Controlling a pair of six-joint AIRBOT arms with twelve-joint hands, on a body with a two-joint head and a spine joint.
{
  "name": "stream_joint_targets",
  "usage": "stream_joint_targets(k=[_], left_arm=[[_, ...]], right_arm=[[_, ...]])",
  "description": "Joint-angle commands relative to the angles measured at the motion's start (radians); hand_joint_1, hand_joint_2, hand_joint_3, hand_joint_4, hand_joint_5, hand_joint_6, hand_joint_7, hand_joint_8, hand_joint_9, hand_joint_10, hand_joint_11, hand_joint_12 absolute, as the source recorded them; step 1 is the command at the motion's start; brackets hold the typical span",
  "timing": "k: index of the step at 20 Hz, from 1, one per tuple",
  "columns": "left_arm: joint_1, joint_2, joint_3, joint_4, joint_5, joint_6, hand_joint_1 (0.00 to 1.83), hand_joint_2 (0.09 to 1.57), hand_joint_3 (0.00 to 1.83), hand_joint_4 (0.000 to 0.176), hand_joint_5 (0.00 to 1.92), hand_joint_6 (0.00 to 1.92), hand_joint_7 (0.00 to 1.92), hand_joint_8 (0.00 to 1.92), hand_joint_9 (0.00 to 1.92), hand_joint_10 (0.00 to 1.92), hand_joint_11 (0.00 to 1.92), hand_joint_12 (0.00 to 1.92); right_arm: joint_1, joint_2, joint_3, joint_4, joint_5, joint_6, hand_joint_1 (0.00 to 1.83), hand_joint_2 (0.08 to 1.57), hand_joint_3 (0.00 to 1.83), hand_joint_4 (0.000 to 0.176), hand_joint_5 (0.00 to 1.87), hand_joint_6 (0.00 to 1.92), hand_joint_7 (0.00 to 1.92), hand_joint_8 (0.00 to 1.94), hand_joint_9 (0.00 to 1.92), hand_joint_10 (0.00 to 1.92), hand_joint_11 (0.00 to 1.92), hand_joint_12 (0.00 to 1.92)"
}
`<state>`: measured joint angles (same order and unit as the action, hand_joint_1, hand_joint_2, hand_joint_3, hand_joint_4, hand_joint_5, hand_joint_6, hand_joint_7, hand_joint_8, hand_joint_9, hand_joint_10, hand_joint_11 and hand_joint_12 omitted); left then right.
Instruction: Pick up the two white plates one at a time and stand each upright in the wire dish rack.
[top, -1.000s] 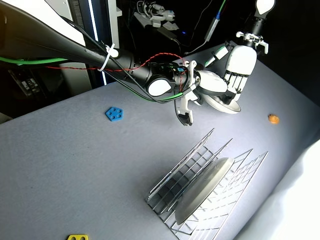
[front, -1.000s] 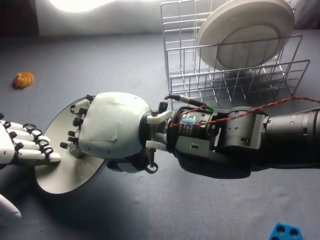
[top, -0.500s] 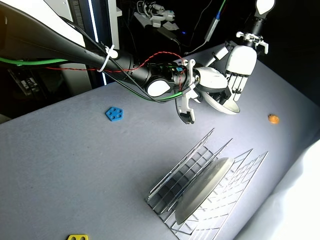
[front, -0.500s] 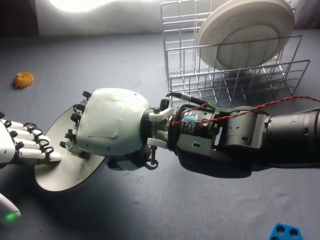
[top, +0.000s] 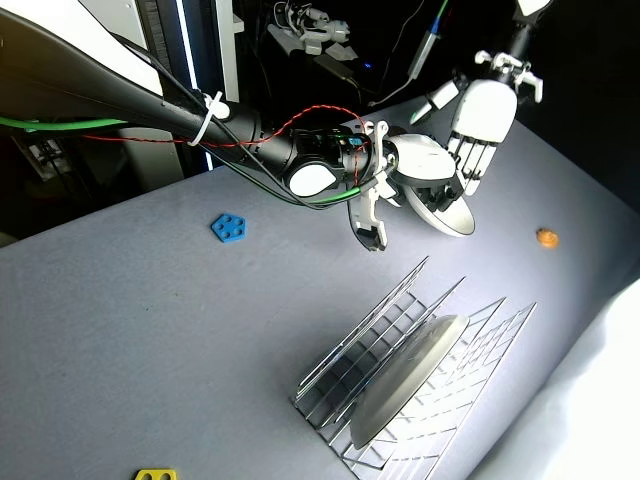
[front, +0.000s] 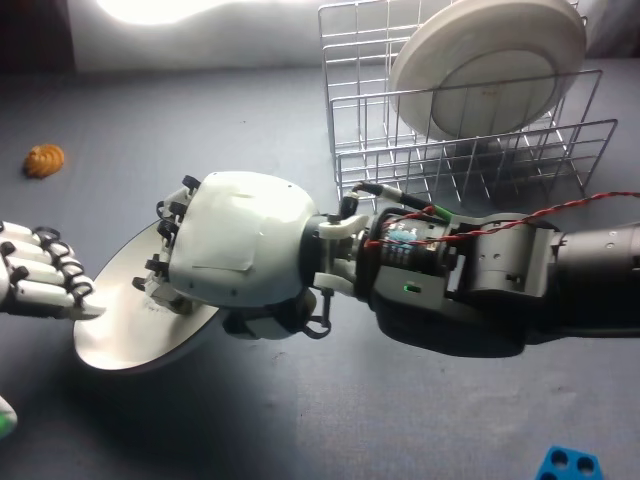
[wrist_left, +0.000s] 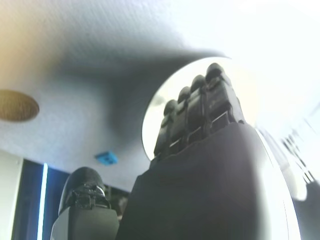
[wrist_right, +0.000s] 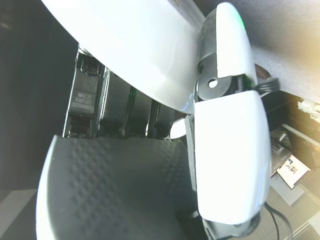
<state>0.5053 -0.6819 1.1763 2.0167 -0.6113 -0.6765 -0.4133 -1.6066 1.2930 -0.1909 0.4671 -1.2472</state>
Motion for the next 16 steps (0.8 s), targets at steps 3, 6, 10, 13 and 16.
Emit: stream_joint_targets(k=[3,6,10,13,16], left_arm=[[-0.043,0.03,-0.005,-0.019,0.005,0.002,0.0,1.04,0.0,0.0,0.0,0.0,0.01,0.0,0.0,0.0,0.0,0.0],[-0.105,0.058,-0.011,-0.019,-0.024,0.002,0.0,1.04,0.0,0.0,0.0,0.0,0.01,0.0,0.0,0.0,0.0,0.0],[-0.184,0.1,-0.041,0.028,-0.043,0.002,0.0,1.04,0.0,0.0,0.0,0.0,0.0,0.0,0.0,0.0,0.0,0.0],[-0.236,0.127,-0.059,0.028,-0.068,0.002,0.0,1.04,0.0,0.0,0.0,0.0,0.01,0.0,0.0,0.0,0.0,0.0],[-0.258,0.134,-0.062,0.028,-0.086,0.018,0.0,1.05,0.0,0.0,0.0,0.0,0.0,0.0,0.0,0.0,0.0,0.0]], right_arm=[[-0.004,0.033,-0.031,0.019,0.067,-0.001,1.38,1.08,0.0,0.0,1.02,0.93,1.12,0.67,0.92,1.14,0.69,1.23],[-0.001,0.084,-0.076,0.039,0.067,-0.001,1.38,1.09,0.0,0.0,1.0,0.96,1.1,0.75,0.88,1.17,0.66,1.24],[0.014,0.167,-0.167,0.06,0.067,-0.001,1.38,1.09,0.0,0.0,1.01,0.99,1.11,0.69,0.89,1.13,0.68,1.19],[0.036,0.245,-0.254,0.115,0.056,-0.001,1.38,1.08,0.0,0.0,1.01,0.98,1.12,0.73,0.89,1.1,0.67,1.11],[0.067,0.321,-0.33,0.171,0.021,-0.001,1.38,1.08,0.0,0.0,1.01,0.91,1.13,0.76,0.9,1.13,0.7,1.18]])
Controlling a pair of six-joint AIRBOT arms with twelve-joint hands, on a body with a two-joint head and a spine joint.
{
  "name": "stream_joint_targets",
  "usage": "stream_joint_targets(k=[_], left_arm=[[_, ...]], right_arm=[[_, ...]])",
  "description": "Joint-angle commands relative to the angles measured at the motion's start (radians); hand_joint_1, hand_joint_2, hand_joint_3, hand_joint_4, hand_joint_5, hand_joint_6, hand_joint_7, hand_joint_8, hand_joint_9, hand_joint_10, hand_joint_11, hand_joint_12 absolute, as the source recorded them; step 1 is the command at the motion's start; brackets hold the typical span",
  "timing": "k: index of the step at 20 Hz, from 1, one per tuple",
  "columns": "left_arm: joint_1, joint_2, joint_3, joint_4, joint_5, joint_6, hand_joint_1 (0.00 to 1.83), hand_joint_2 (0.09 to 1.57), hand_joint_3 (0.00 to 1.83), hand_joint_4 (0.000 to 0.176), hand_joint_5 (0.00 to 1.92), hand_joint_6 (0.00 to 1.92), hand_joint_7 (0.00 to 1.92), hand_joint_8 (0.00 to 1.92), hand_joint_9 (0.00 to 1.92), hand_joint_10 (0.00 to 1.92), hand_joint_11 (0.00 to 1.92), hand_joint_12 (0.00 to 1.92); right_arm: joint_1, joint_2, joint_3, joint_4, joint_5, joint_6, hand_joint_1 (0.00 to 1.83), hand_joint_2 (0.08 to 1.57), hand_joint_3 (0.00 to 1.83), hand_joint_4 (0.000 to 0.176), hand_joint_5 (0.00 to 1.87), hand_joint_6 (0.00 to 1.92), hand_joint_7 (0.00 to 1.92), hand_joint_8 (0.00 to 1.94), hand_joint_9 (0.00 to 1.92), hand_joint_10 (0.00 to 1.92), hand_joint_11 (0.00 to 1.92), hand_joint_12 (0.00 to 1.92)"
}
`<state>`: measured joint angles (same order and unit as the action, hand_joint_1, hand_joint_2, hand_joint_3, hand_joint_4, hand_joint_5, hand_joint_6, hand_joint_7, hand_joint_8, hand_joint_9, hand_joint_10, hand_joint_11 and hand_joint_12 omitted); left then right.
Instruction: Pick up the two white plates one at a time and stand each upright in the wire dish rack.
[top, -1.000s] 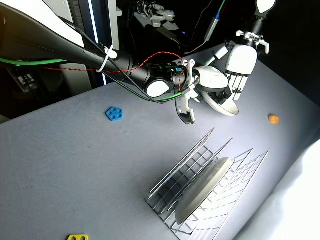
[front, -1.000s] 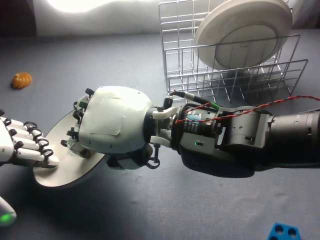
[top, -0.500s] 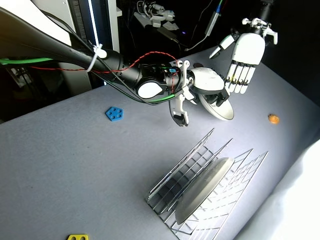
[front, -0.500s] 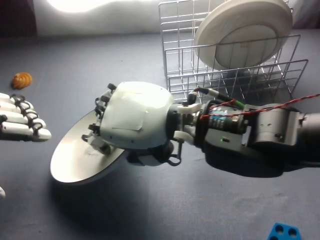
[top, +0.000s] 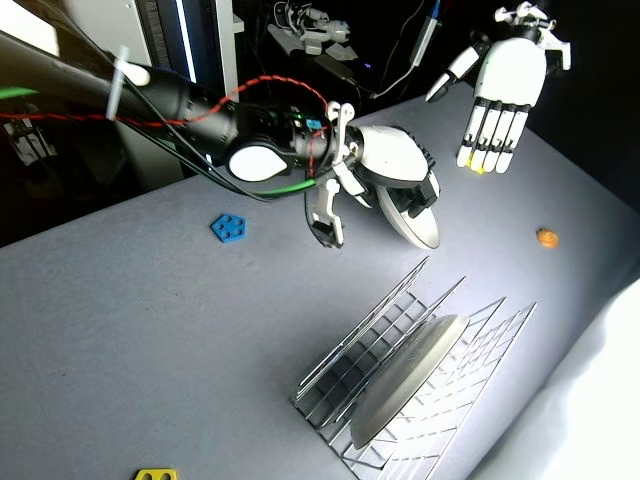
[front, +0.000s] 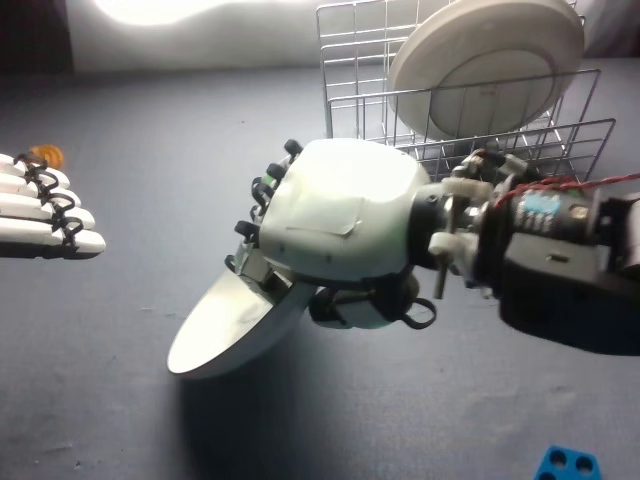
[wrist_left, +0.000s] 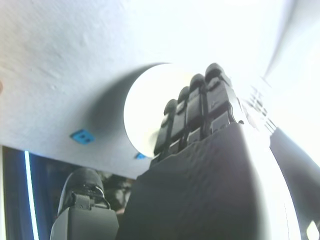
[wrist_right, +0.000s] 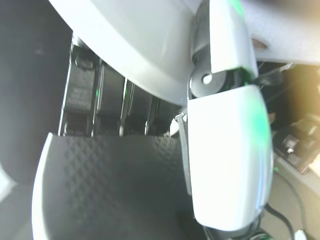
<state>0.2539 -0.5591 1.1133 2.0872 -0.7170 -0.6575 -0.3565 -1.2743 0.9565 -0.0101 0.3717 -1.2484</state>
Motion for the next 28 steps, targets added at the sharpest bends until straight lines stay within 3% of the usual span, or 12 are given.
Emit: stream_joint_targets(k=[1,6,12,19,24,28], left_arm=[[-0.019,0.012,0.003,-0.043,0.02,0.009,0.0,1.05,0.0,0.0,0.0,0.0,0.0,0.0,0.0,0.0,0.0,0.0],[-0.063,0.001,0.005,-0.039,0.02,0.028,0.0,1.04,0.0,0.0,0.0,0.0,0.01,0.0,0.0,0.0,0.0,0.0],[-0.106,-0.001,0.012,-0.019,0.009,0.019,0.0,1.03,0.0,0.0,0.0,0.0,0.0,0.0,0.0,0.0,0.0,0.0],[-0.088,-0.01,0.049,-0.02,-0.022,-0.007,0.0,1.04,0.0,0.0,0.0,0.0,0.0,0.0,0.0,0.0,0.0,0.0],[-0.087,-0.016,0.051,-0.026,-0.033,-0.01,0.0,1.04,0.0,0.0,0.0,0.0,0.0,0.0,0.0,0.0,0.0,0.0],[-0.082,-0.026,0.048,-0.031,-0.048,-0.01,0.0,1.04,0.0,0.0,0.0,0.0,0.0,0.0,0.0,0.0,0.0,0.0]], right_arm=[[0.03,0.022,-0.023,0.017,0.105,0.0,1.38,1.08,0.0,0.0,1.01,0.91,1.13,0.75,0.9,1.13,0.7,1.19],[0.144,0.116,-0.095,0.16,0.015,0.022,1.38,1.08,0.0,0.0,1.0,0.95,1.14,0.78,0.9,1.05,0.7,1.07],[0.234,0.18,-0.15,0.298,-0.07,0.023,1.38,1.07,0.0,0.0,1.02,0.92,1.14,0.74,0.92,1.06,0.73,1.12],[0.368,0.231,-0.154,0.551,-0.174,0.023,1.38,1.08,0.0,0.0,1.02,0.94,1.14,0.77,0.9,1.05,0.7,1.08],[0.422,0.275,-0.15,0.635,-0.171,0.02,1.38,1.09,0.0,0.0,1.0,1.01,1.11,0.78,0.87,1.08,0.68,1.09],[0.458,0.299,-0.119,0.772,-0.166,0.019,1.38,1.09,0.0,0.0,1.0,0.98,1.13,0.78,0.88,1.06,0.7,1.09]])
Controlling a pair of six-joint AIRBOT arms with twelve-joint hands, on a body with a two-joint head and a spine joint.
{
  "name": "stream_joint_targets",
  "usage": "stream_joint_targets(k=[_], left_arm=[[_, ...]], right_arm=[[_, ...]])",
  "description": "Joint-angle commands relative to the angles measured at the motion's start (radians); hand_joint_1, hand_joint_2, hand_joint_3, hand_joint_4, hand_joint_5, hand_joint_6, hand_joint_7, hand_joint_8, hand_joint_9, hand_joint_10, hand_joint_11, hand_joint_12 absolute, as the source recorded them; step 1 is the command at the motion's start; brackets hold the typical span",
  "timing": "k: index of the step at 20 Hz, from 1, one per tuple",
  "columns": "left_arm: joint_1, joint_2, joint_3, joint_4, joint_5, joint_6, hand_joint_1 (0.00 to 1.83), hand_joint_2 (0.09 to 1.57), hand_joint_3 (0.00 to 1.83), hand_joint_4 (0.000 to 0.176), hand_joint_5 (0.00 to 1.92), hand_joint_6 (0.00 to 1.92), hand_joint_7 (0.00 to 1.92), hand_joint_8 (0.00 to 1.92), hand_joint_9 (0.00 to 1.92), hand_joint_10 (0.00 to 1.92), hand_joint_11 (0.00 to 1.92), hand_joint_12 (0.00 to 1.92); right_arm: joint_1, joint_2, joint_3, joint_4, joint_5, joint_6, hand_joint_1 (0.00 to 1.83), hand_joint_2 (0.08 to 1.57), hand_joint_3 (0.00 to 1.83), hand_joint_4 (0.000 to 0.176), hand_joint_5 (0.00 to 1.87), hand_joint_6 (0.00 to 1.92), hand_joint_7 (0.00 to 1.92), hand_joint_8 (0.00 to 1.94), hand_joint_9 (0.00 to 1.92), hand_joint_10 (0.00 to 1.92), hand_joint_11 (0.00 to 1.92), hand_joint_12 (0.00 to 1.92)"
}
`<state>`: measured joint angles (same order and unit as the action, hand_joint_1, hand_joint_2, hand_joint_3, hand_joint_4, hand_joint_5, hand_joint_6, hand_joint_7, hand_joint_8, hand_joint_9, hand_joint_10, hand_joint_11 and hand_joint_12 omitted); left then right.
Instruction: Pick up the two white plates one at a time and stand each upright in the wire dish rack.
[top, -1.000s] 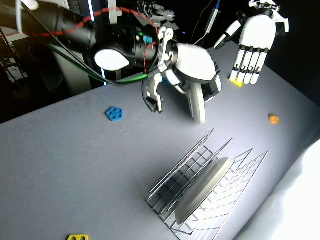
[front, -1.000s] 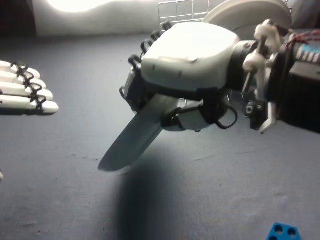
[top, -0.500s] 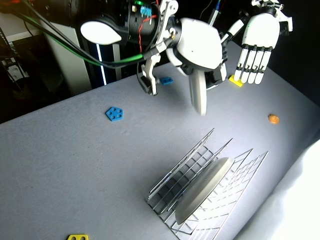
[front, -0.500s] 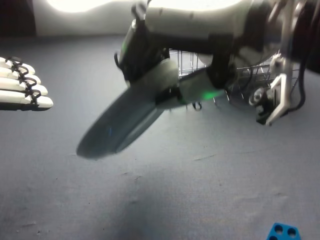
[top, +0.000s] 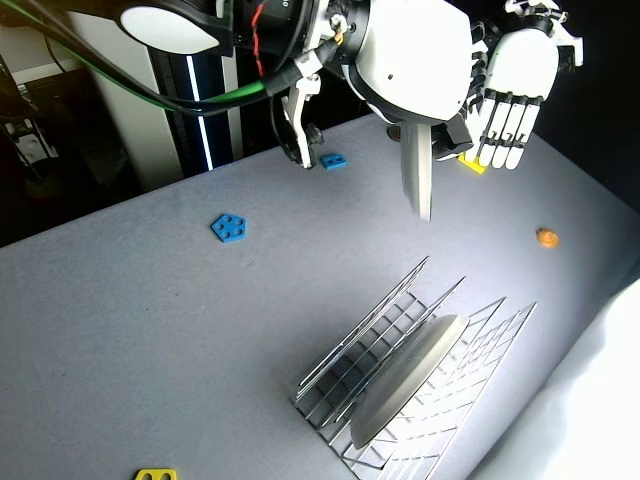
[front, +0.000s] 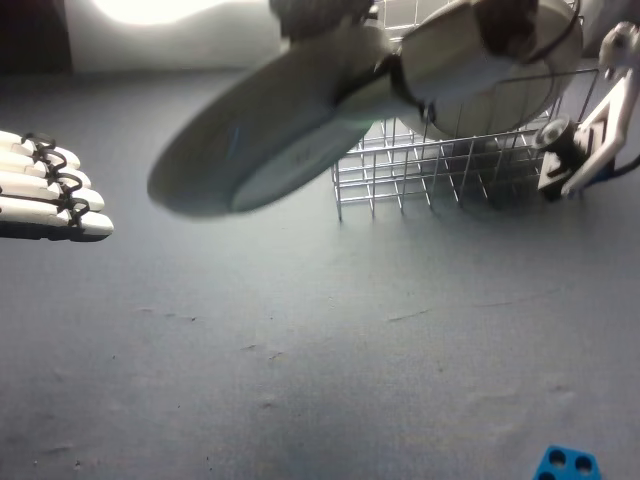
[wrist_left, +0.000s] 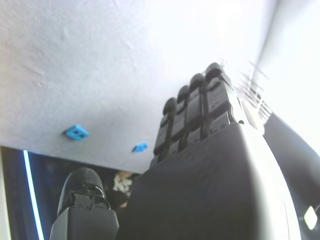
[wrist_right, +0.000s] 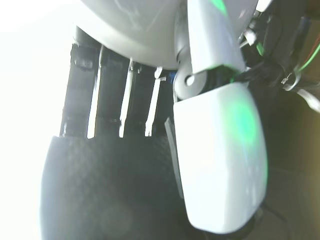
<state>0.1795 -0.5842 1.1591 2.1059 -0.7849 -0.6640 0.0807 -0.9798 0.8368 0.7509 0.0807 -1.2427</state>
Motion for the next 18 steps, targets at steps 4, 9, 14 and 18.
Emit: stream_joint_targets(k=[4,9,14,18], left_arm=[[-0.017,-0.009,0.01,-0.053,0.018,-0.004,0.0,1.04,0.0,0.0,0.0,0.0,0.0,0.0,0.0,0.0,0.0,0.0],[-0.014,-0.013,0.014,-0.053,0.018,-0.004,0.0,1.04,0.0,0.0,0.0,0.0,0.0,0.0,0.0,0.0,0.0,0.0],[-0.009,-0.019,0.031,-0.053,0.018,-0.004,0.0,1.04,0.0,0.0,0.0,0.0,0.0,0.0,0.0,0.0,0.0,0.0],[-0.002,-0.023,0.037,-0.053,0.018,-0.004,0.0,1.03,0.0,0.0,0.0,0.0,0.0,0.0,0.0,0.0,0.0,0.0]], right_arm=[[0.025,0.023,0.017,0.047,0.142,0.045,1.36,1.13,0.0,0.0,0.94,1.14,1.0,0.87,0.8,1.21,0.64,1.17],[0.011,0.036,0.017,0.047,0.205,0.07,1.37,1.1,0.0,0.0,0.99,1.03,1.08,0.8,0.86,1.13,0.67,1.14],[-0.015,0.054,0.017,0.048,0.217,0.055,1.38,1.09,0.0,0.0,1.0,0.99,1.1,0.72,0.89,1.16,0.66,1.24],[-0.027,0.068,0.019,0.05,0.217,0.054,1.38,1.08,0.0,0.0,1.03,0.95,1.11,0.67,0.94,1.11,0.71,1.12]])
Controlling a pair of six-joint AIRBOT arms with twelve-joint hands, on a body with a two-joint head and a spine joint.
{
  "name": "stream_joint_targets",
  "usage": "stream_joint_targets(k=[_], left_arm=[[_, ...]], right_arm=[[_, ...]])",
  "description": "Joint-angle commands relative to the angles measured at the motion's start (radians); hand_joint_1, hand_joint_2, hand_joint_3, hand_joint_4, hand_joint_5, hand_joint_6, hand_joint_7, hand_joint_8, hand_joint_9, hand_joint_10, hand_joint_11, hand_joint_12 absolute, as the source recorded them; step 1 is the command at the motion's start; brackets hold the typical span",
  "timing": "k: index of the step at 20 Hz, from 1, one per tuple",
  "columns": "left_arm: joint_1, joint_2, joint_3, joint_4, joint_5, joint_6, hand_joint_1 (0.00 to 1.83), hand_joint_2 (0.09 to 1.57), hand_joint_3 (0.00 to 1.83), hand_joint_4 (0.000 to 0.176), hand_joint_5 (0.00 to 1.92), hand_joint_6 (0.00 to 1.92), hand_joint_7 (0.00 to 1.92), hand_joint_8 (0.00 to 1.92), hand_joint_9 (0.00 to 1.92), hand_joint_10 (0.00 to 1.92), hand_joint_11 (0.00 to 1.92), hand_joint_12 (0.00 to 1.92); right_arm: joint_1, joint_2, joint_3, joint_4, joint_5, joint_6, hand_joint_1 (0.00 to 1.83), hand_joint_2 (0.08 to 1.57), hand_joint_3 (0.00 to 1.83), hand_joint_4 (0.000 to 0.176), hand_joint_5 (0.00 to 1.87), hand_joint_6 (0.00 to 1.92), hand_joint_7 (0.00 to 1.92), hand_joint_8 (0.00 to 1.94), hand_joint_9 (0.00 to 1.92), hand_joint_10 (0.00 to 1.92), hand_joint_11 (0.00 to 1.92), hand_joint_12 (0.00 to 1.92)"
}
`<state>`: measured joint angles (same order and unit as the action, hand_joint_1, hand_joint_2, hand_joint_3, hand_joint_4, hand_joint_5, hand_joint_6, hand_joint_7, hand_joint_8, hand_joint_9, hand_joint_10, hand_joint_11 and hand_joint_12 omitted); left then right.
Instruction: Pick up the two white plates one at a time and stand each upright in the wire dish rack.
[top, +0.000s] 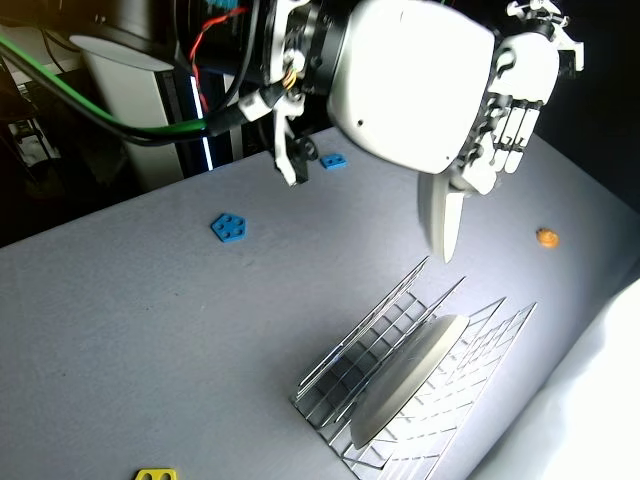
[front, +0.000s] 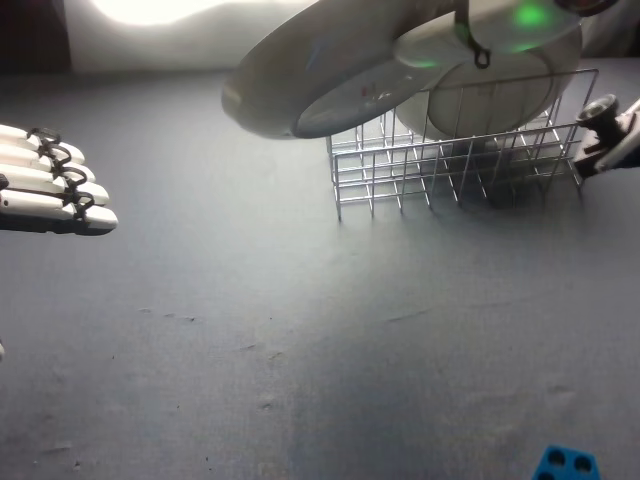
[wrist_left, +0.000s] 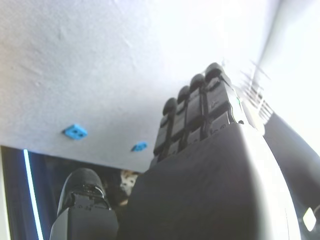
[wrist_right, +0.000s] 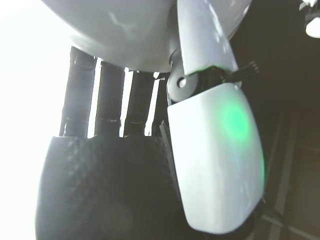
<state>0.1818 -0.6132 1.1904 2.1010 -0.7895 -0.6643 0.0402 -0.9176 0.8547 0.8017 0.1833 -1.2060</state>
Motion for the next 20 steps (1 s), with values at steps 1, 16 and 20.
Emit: stream_joint_targets(k=[1,16,20], left_arm=[[-0.004,0.006,0.004,-0.048,0.023,-0.003,0.0,1.04,0.0,0.0,0.0,0.0,0.0,0.0,0.0,0.0,0.0,0.0],[-0.001,0.003,-0.003,-0.045,0.019,-0.003,0.0,1.03,0.0,0.0,0.0,0.0,0.0,0.0,0.0,0.0,0.0,0.0],[0.0,0.0,-0.003,-0.044,0.019,-0.003,0.0,1.04,0.0,0.0,0.0,0.0,0.0,0.0,0.0,0.0,0.0,0.0]], right_arm=[[0.011,0.009,0.001,0.012,0.114,0.017,1.38,1.09,0.0,0.0,0.99,1.01,1.08,0.73,0.9,1.15,0.68,1.16],[-0.051,0.041,0.013,0.053,0.122,0.02,1.38,1.09,0.0,0.0,0.99,1.0,1.09,0.76,0.88,1.14,0.69,1.13],[-0.047,0.041,0.049,0.11,0.046,0.029,1.38,1.09,0.0,0.0,1.0,0.98,1.11,0.76,0.88,1.12,0.7,1.13]])
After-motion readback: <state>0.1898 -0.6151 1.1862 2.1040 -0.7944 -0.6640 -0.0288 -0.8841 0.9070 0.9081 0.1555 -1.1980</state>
